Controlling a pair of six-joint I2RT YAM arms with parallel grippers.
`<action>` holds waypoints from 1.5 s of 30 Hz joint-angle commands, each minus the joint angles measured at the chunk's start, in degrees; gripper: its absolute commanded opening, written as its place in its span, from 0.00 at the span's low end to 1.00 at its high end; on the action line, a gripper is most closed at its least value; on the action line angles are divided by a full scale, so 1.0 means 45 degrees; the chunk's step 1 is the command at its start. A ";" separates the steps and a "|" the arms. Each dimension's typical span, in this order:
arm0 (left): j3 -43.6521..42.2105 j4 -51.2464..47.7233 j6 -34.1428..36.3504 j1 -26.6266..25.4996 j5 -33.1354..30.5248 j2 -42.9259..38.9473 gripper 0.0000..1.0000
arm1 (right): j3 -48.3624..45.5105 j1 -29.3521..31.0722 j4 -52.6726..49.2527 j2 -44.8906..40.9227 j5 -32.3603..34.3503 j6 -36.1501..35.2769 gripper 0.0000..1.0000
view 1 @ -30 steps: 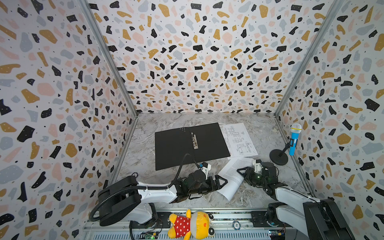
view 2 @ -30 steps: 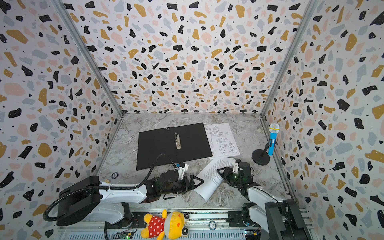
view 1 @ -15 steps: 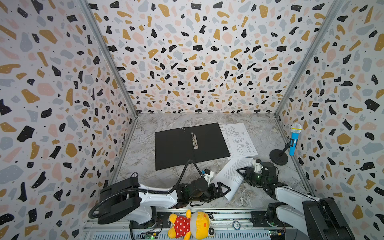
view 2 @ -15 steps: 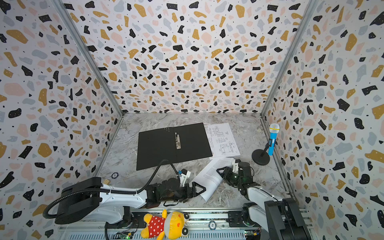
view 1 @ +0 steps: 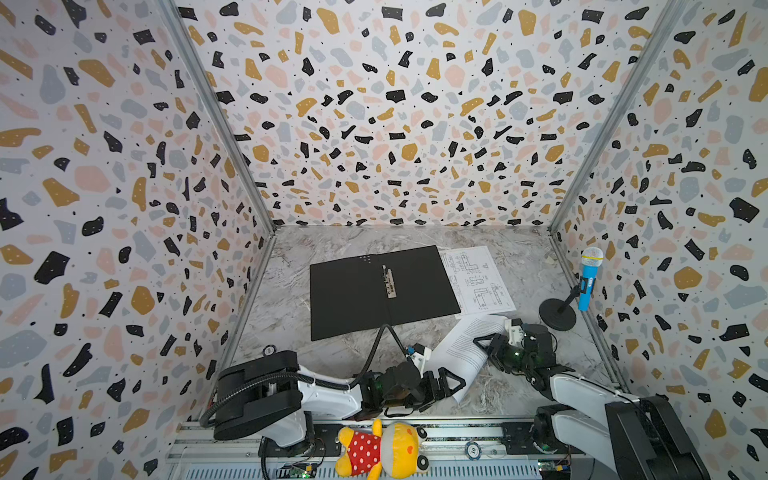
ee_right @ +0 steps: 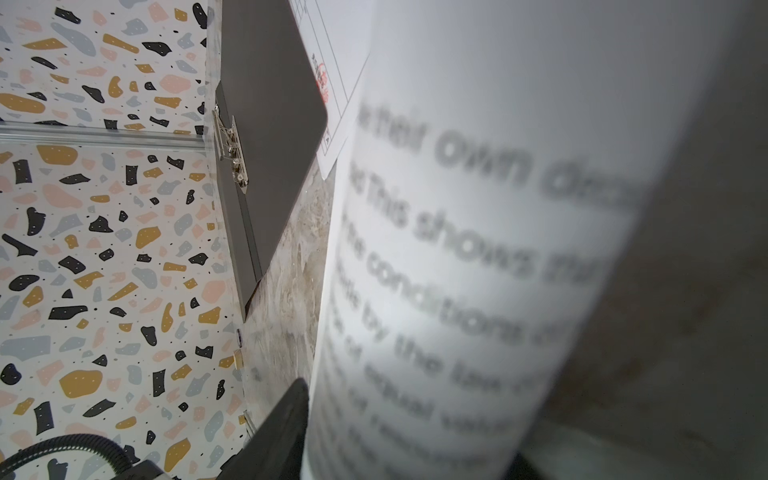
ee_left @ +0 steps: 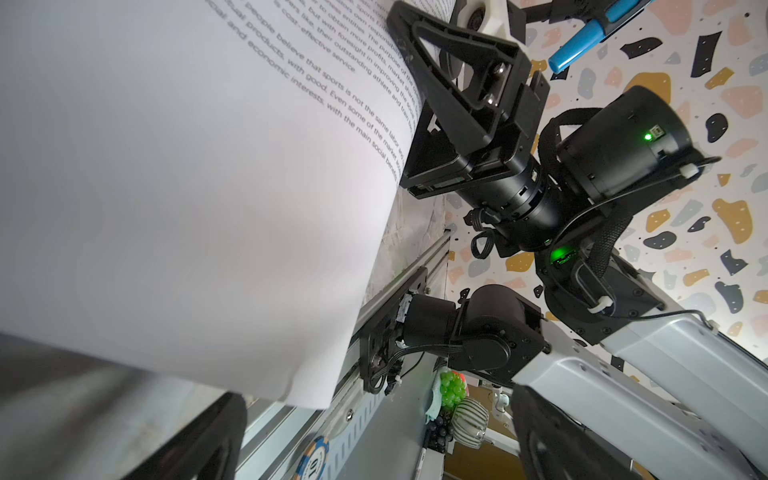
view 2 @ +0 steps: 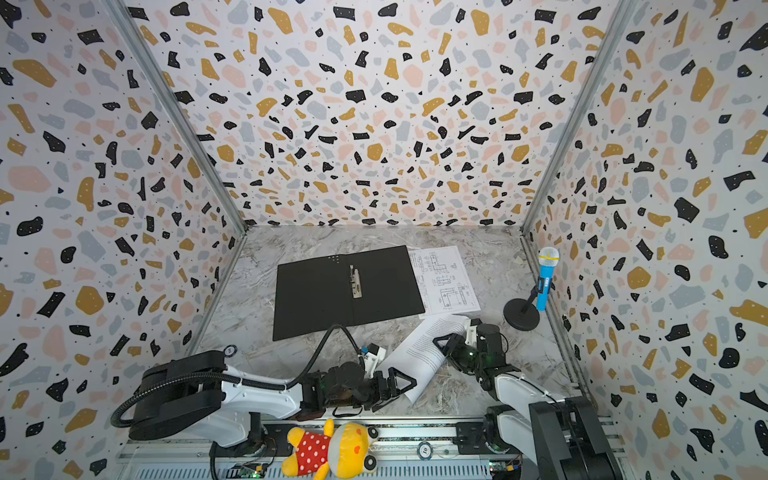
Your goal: Put the files into the folder
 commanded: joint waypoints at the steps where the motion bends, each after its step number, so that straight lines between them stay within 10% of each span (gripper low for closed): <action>1: -0.0100 0.1065 -0.0220 -0.0074 -0.0439 0.0173 1.00 | -0.0343 -0.0003 -0.1579 -0.0175 0.0412 0.0117 0.55; 23: -0.0426 0.3358 -0.1459 -0.0240 -0.1915 0.1237 0.83 | -0.0379 -0.0015 -0.1872 -0.0908 0.0457 0.0410 0.57; 45: -0.0634 0.5733 -0.2354 -0.0640 -0.2559 0.2411 0.41 | -0.0512 -0.0007 -0.2288 -0.1626 0.0418 0.0415 0.58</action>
